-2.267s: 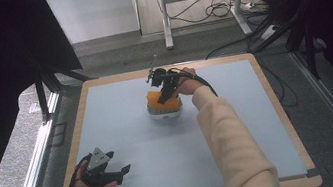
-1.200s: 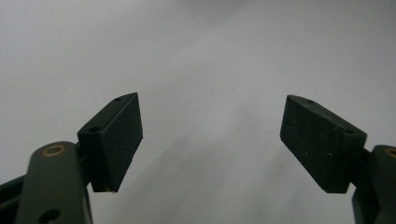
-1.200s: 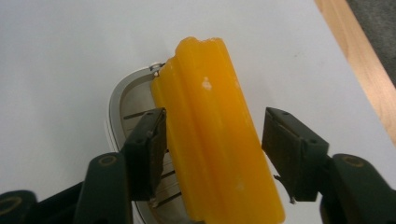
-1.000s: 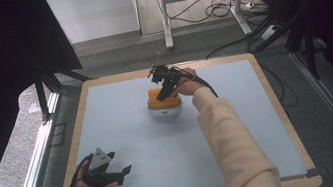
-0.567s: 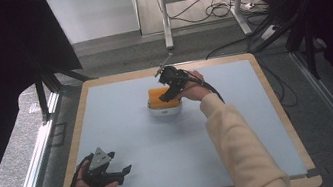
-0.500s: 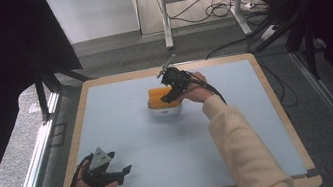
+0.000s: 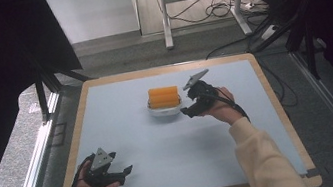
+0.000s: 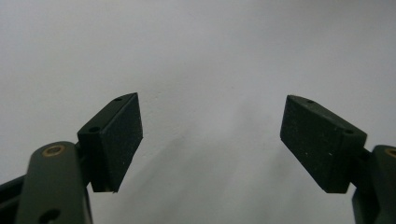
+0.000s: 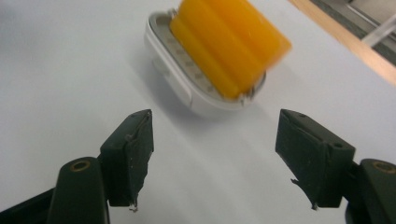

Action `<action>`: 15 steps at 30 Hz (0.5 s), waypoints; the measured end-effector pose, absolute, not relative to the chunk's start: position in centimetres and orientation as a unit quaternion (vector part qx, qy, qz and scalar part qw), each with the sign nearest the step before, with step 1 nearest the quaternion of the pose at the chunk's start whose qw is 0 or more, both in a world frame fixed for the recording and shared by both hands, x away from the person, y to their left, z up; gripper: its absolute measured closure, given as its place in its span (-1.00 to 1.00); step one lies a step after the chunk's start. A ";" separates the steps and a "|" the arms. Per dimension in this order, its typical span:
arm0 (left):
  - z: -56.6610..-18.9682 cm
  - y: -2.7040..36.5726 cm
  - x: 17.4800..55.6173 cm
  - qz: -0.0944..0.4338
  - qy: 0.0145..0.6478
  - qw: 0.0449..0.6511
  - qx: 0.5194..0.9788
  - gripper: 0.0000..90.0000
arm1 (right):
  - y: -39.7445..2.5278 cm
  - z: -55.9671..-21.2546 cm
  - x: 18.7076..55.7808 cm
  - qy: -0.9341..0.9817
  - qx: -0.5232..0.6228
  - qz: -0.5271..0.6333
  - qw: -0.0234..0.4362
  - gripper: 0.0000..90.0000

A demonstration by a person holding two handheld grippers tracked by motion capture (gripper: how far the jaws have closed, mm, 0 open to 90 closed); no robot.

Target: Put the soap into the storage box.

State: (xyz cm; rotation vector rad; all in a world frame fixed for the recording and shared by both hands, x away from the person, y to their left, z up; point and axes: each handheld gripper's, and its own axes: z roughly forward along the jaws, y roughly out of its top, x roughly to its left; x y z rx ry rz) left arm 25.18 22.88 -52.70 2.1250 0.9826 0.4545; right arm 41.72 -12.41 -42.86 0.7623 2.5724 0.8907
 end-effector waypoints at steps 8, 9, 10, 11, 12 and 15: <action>-52.8 22.8 25.2 0.178 0.383 0.367 0.829 -0.54 | -17.3 -44.4 37.5 0.877 0.309 0.329 0.163 -0.38; -52.8 22.8 25.2 0.177 0.384 0.367 0.829 -0.54 | -17.8 -44.6 37.0 0.874 0.317 0.331 0.162 -0.38; -52.8 22.8 25.2 0.177 0.384 0.367 0.829 -0.54 | -18.4 -44.9 36.5 0.872 0.319 0.334 0.162 -0.38; -52.8 22.8 25.2 0.177 0.384 0.367 0.829 -0.54 | -18.8 -45.2 36.1 0.871 0.322 0.334 0.161 -0.38; -52.9 22.8 25.2 0.177 0.384 0.366 0.829 -0.54 | -19.3 -45.6 35.7 0.870 0.325 0.333 0.162 -0.39; -52.9 22.8 25.2 0.178 0.384 0.365 0.829 -0.54 | -20.4 -46.7 34.6 0.867 0.333 0.331 0.164 -0.40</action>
